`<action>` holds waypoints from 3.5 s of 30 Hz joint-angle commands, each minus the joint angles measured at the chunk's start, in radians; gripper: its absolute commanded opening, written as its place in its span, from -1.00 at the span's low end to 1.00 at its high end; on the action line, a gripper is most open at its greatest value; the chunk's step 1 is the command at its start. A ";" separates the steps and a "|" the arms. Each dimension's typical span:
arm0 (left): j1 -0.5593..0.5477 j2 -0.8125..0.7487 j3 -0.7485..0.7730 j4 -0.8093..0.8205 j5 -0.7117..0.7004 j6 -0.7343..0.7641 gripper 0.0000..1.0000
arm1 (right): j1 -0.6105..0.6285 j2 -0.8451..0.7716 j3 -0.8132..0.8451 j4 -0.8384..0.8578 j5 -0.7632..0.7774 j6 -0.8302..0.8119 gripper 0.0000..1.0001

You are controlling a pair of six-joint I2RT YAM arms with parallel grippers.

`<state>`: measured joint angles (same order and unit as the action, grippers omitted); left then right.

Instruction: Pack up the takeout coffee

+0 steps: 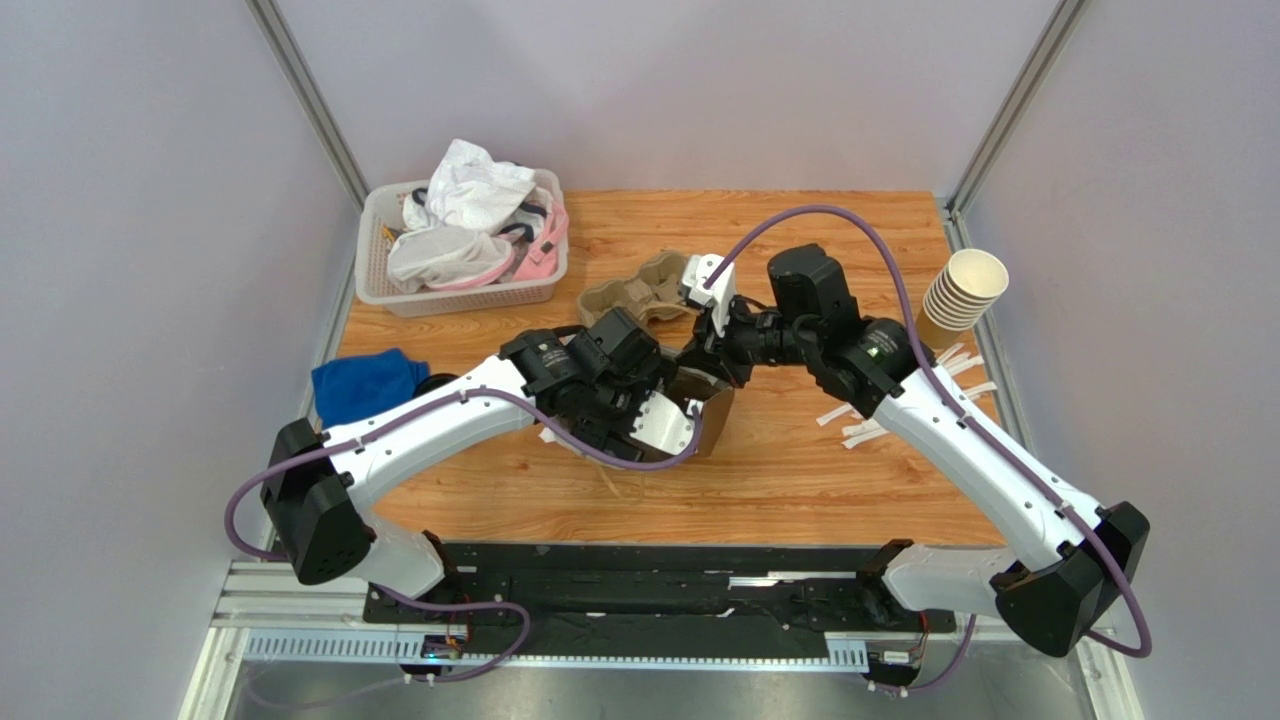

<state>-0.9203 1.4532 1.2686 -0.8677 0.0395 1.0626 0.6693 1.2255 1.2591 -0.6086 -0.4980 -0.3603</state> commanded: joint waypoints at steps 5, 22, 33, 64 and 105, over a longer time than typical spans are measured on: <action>0.005 0.033 -0.012 0.022 -0.102 0.011 0.96 | 0.009 0.009 0.025 -0.029 -0.033 -0.020 -1.00; 0.006 0.142 -0.009 0.053 -0.211 0.043 0.42 | -0.004 0.031 0.042 -0.031 -0.047 -0.034 -1.00; 0.008 0.006 0.052 0.081 -0.116 0.053 -0.23 | -0.004 0.058 0.049 -0.026 0.035 -0.063 -1.00; 0.081 -0.234 0.241 0.084 -0.102 0.192 -0.49 | -0.076 0.072 0.028 -0.052 0.104 -0.204 -1.00; 0.293 0.343 0.218 -0.812 -0.217 -0.253 -0.70 | -0.257 0.075 0.091 -0.108 0.167 -0.255 -1.00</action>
<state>-0.6312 1.8011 1.4937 -1.3190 -0.1177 0.8722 0.4217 1.3087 1.3235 -0.7040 -0.3588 -0.5938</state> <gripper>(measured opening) 0.742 0.015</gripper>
